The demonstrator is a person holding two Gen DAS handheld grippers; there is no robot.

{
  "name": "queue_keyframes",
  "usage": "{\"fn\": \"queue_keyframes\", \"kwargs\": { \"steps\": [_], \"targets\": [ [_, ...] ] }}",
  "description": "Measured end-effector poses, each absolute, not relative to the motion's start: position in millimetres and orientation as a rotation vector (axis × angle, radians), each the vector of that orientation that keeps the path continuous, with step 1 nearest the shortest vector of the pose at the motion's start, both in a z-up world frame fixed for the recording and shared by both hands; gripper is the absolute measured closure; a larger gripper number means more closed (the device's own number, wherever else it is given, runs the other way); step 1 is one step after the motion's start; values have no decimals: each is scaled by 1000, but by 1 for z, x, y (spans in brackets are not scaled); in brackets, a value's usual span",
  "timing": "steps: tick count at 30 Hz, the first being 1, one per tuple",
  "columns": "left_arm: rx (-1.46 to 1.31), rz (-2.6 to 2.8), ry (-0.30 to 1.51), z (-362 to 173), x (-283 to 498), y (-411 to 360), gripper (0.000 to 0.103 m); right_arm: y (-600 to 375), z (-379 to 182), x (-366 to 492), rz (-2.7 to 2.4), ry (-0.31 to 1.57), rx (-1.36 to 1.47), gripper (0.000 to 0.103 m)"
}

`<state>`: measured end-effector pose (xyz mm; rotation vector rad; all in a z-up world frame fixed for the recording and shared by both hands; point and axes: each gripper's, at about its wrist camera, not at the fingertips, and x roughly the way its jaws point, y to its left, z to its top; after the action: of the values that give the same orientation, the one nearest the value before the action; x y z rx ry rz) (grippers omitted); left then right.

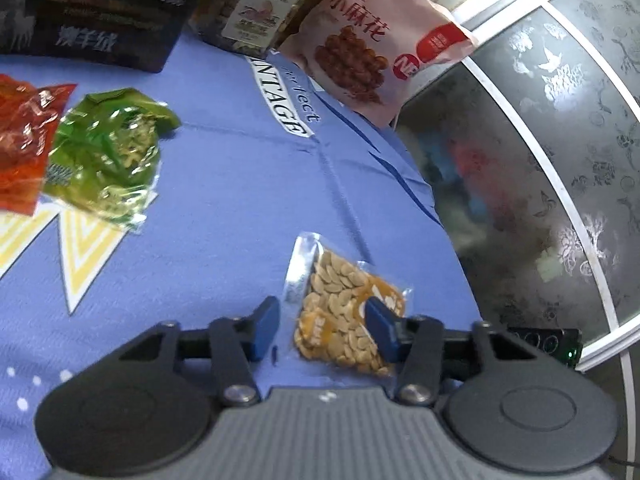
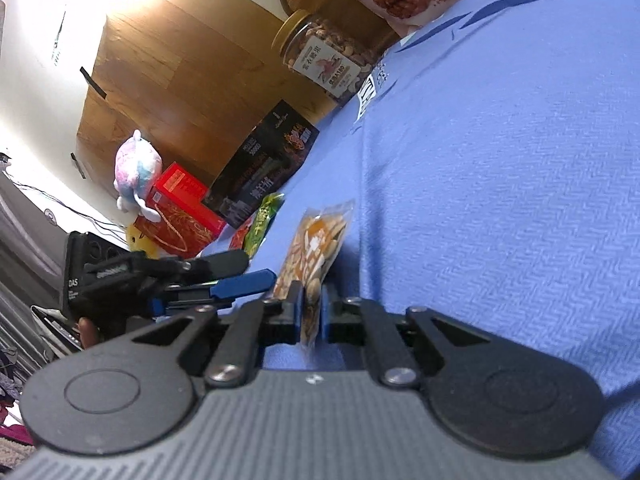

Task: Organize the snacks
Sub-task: 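Lift the pumpkin seed bag into the tin and release it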

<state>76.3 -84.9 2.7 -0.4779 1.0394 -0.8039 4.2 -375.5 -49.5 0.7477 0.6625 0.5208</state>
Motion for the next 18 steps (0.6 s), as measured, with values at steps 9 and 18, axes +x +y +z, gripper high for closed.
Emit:
{"fn": "queue_keyframes", "kwargs": {
  "steps": [9,18],
  "targets": [
    [-556,-816,1056,-1,98,-77,57,-397,-63,17,612,671,888,95],
    [-629,-880,1082,-11,99,-80,56,-411,-70,19,662,656,1027,94]
  ]
}}
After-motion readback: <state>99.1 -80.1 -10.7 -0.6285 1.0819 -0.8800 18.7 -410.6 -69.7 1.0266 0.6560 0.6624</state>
